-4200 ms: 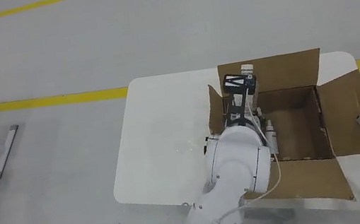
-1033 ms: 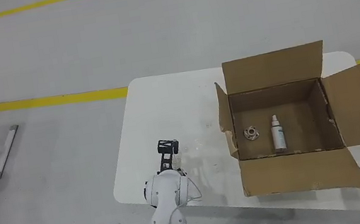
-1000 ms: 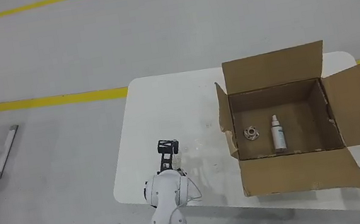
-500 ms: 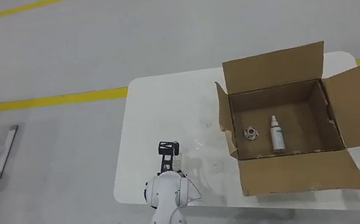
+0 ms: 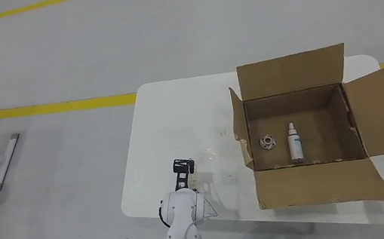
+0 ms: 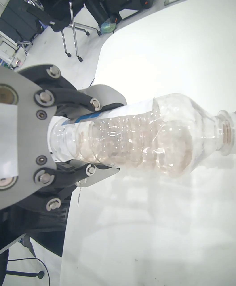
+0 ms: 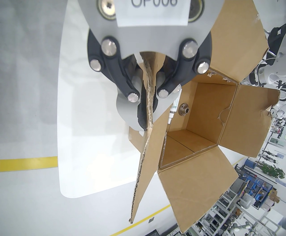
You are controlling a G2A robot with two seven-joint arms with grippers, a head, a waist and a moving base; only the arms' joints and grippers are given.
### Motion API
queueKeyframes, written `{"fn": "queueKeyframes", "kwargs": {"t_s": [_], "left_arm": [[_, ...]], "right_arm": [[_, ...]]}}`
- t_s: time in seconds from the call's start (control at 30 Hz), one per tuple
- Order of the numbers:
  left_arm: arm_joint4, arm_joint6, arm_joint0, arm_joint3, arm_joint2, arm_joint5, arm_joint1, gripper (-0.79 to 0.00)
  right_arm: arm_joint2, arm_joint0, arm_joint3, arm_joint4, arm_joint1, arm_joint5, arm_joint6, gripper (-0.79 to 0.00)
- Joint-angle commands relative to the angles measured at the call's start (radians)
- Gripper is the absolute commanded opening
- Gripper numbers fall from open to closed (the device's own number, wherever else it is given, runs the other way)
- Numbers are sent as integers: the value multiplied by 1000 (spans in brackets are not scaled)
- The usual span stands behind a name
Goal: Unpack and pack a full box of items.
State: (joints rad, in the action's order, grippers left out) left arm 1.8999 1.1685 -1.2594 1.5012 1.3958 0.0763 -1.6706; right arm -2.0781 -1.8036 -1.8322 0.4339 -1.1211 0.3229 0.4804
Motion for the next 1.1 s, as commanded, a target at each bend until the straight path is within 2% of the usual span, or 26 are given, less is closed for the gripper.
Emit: {"fn": "queueKeyframes", "kwargs": {"t_s": [0.0, 0.03, 0.07, 0.1, 0.13, 0.2, 0.23, 0.3, 0.37, 0.4, 0.43, 0.7, 1.07], "left_arm": [[-3, 5, 5, -1, 0, 1, 1, -751], [-4, 8, 7, -2, 1, 1, 2, -573], [-7, 12, 9, -4, 2, 1, 2, -339], [-10, 15, 11, -6, 2, 0, 3, -37], [-15, 19, 14, -11, 3, -1, 3, 0], [-18, 25, 20, -18, 2, -2, 4, 0], [-20, 25, 22, -21, 0, -2, 4, 0], [-27, 27, 25, -25, -2, -4, 4, 0], [-31, 29, 28, -27, -5, -5, 5, 0], [-32, 30, 29, -26, -7, -5, 5, 0], [-32, 31, 30, -25, -9, -5, 6, 0], [-59, 42, 21, 44, -29, -2, 7, 0], [-78, 36, -16, 236, -60, -19, 9, 0]], "right_arm": [[0, 2, 2, 1, 0, 0, -1, -785], [1, 3, 3, 3, 1, 0, 0, -785], [2, 4, 4, 3, 1, -1, 0, -785], [2, 5, 5, 4, 1, -2, 0, -785], [3, 6, 6, 4, 1, -3, -1, -785], [5, 7, 7, 5, 2, -3, 1, -754], [6, 8, 8, 5, 2, -2, 1, -597], [6, 11, 10, 7, 3, -2, 2, -551], [6, 14, 10, 8, 3, -3, 1, -431], [6, 16, 10, 8, 4, -4, 1, -105], [4, 17, 9, 7, 4, -6, 1, 0], [-32, 21, -19, -6, 5, -27, -34, 0], [-103, -31, -226, 43, -11, -55, -246, 0]]}}
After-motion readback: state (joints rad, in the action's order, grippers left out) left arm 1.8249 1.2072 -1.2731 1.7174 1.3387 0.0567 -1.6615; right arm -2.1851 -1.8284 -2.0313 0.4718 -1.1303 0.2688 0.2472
